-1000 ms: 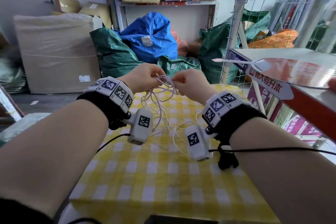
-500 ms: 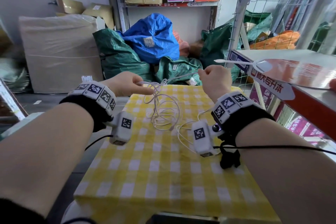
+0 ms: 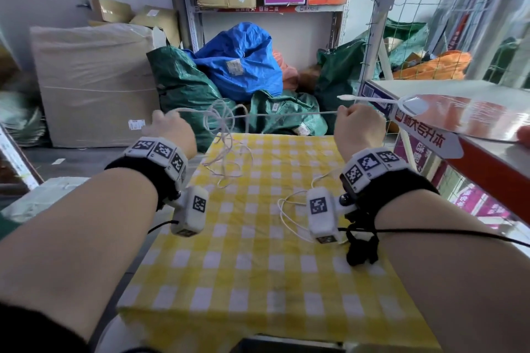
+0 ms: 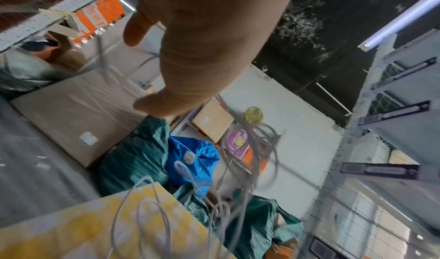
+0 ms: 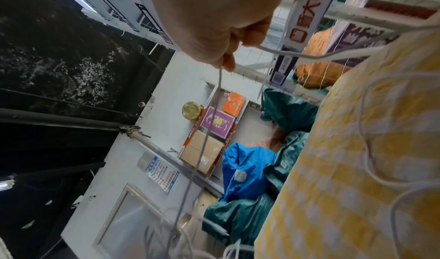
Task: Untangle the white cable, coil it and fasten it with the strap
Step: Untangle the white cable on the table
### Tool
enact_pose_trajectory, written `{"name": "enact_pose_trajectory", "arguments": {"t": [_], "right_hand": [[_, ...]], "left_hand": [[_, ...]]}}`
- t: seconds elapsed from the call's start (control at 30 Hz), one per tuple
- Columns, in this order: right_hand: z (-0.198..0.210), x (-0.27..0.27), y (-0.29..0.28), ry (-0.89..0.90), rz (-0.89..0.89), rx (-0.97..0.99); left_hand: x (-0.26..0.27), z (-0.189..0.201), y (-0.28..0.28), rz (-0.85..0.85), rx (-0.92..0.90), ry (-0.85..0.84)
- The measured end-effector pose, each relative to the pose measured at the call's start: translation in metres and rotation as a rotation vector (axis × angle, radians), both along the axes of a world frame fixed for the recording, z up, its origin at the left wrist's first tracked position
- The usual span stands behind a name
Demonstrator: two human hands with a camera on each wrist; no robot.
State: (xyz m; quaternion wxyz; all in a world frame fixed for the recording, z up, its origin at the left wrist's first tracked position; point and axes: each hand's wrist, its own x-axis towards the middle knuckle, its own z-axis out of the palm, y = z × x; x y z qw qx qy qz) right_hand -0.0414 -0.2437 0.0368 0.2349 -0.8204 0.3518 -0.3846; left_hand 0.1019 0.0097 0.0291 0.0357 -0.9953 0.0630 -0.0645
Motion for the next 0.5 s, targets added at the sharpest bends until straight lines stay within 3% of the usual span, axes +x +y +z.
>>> {"name": "enact_pose_trajectory", "arguments": {"t": [0.1,0.17,0.23,0.3,0.4,0.5], "right_hand": [[-0.002,-0.005,-0.013,0.058,-0.031,0.052],[-0.008,-0.002,-0.015,0.132,-0.011,0.082],[-0.012,0.000,-0.012,0.182,0.022,0.109],[-0.014,0.001,-0.007,0.223,0.078,0.103],[-0.015,0.003,0.000,0.131,0.175,0.074],[-0.016,0.006,0.007,-0.005,0.321,0.018]], "left_hand": [[0.001,-0.002,0.011,-0.031,0.111,-0.086],[0.003,-0.003,0.009,-0.135,0.028,-0.137],[0.001,-0.003,0.002,-0.225,-0.118,-0.085],[-0.006,0.000,-0.006,-0.290,-0.121,0.043],[-0.017,0.004,-0.020,-0.373,-0.048,0.135],[-0.023,0.005,-0.037,-0.458,-0.184,0.170]]}}
